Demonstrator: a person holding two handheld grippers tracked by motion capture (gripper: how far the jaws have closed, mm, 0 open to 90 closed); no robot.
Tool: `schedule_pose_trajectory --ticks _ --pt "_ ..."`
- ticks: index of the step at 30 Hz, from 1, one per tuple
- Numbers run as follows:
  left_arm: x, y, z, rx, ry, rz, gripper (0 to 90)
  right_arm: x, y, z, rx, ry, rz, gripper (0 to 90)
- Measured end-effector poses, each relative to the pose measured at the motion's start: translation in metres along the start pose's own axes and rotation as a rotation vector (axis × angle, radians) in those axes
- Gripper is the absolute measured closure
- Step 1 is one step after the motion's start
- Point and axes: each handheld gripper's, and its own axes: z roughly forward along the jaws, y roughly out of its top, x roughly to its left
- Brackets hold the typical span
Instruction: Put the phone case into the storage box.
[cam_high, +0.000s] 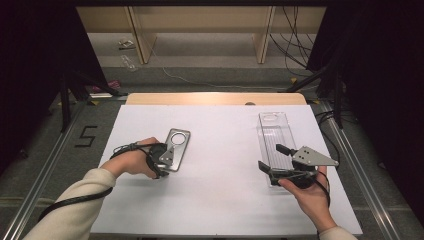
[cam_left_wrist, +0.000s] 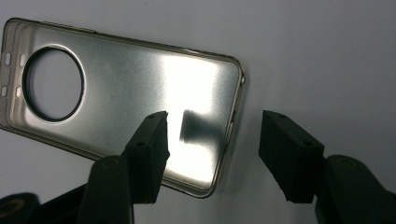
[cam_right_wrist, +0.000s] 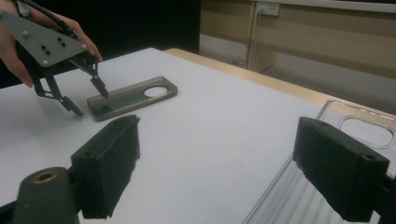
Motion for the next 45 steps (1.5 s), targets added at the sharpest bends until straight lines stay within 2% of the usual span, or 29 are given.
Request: schedule_pose_trajectory --ticks 3,5,6,10,11,17,19,21,22,31,35,36,41,45 --pt "0.000 0.001 0.001 0.001 0.001 0.028 43.0 0.000 0.000 0.000 0.002 -0.002 -0.001 15.8" --pt "0.001 0.001 0.001 0.018 0.004 0.049 43.7 0.000 0.000 0.000 0.003 -0.001 0.001 15.8" --pt "0.000 0.001 0.002 0.027 -0.003 0.037 43.7 0.000 0.000 0.000 0.003 -0.001 0.001 15.8" --pt "0.001 0.002 0.001 0.040 -0.005 0.087 45.9 0.000 -0.001 0.001 0.000 0.001 0.001 15.8" --pt "0.001 0.002 0.001 0.040 -0.010 0.082 45.9 0.000 -0.001 0.001 0.000 0.001 0.001 15.8" --pt "0.001 0.004 0.001 0.060 -0.017 0.109 50.5 0.000 -0.001 0.001 0.000 0.001 0.003 15.8" --pt "0.001 0.005 0.001 0.059 -0.021 0.104 53.1 0.000 -0.001 0.001 -0.001 0.002 0.004 15.8" --pt "0.003 0.007 0.001 0.060 -0.014 0.132 55.6 0.000 -0.001 0.001 0.000 0.002 0.005 15.8" --pt "0.001 0.007 0.001 0.059 -0.026 0.115 55.6 0.000 -0.001 0.001 0.000 0.002 0.005 15.8" --pt "0.003 0.009 0.001 0.090 -0.026 0.152 61.0 -0.001 -0.001 0.001 0.000 0.001 0.007 15.8" --pt "0.001 0.009 0.002 0.098 -0.045 0.146 63.7 0.000 -0.001 0.001 0.003 0.003 0.008 15.8" --pt "0.002 0.009 0.002 0.099 -0.040 0.159 63.7 0.000 -0.001 0.001 0.003 0.003 0.008 15.8" --pt "0.001 0.009 0.003 0.104 -0.045 0.148 67.1 0.000 -0.001 0.001 0.003 0.003 0.008 15.8" --pt "0.001 0.011 0.003 0.107 -0.043 0.157 67.8 0.000 -0.001 0.002 0.003 0.004 0.007 15.8"
